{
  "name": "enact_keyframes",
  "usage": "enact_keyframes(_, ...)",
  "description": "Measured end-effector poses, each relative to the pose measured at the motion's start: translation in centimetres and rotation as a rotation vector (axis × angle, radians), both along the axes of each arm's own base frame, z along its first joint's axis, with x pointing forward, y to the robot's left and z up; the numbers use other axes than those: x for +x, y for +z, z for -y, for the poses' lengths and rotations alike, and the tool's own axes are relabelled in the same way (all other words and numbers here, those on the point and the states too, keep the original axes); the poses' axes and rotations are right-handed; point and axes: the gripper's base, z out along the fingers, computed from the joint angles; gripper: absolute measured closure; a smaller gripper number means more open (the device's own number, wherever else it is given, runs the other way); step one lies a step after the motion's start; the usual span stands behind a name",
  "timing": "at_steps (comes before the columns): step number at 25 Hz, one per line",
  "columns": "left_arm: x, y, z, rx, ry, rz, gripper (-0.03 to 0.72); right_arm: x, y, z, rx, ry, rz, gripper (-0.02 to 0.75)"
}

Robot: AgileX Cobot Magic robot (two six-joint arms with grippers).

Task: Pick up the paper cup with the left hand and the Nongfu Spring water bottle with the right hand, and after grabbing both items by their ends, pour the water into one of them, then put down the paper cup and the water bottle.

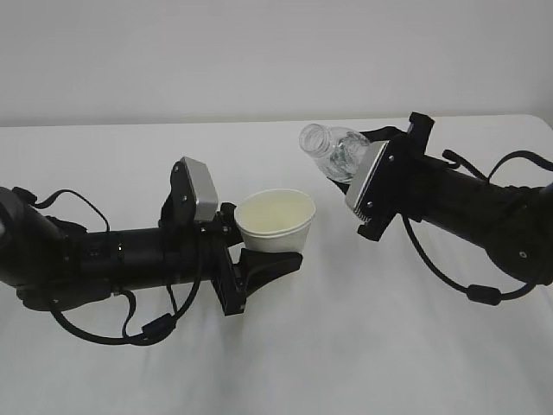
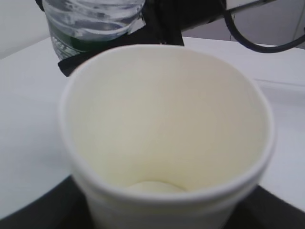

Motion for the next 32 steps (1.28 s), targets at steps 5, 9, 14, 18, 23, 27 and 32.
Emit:
enact_keyframes(5,0.0,0.0,0.0,0.000,0.000,0.000,0.242,0.0,0.1,0.0,-0.043,0.009,0.044,0.265)
enact_keyframes(9,0.0,0.0,0.0,0.000,0.000,0.000,0.242,0.1,0.2,0.0,-0.054,0.004,0.064,0.265)
enact_keyframes(14,0.0,0.0,0.0,0.000,0.000,0.000,0.243,0.2,0.6,0.2,-0.054,-0.012,0.118,0.265)
enact_keyframes(18,0.0,0.0,0.0,0.000,0.000,0.000,0.243,0.2,0.7,0.1,-0.082,-0.005,0.149,0.265)
enact_keyframes(23,0.0,0.0,0.0,0.000,0.000,0.000,0.243,0.2,0.9,0.1,-0.091,0.000,0.179,0.265)
enact_keyframes(27,0.0,0.0,0.0,0.000,0.000,0.000,0.244,0.2,0.9,0.1,-0.111,0.003,0.194,0.265)
enact_keyframes(32,0.0,0.0,0.0,0.000,0.000,0.000,0.244,0.2,1.1,0.1,-0.132,0.008,0.227,0.265)
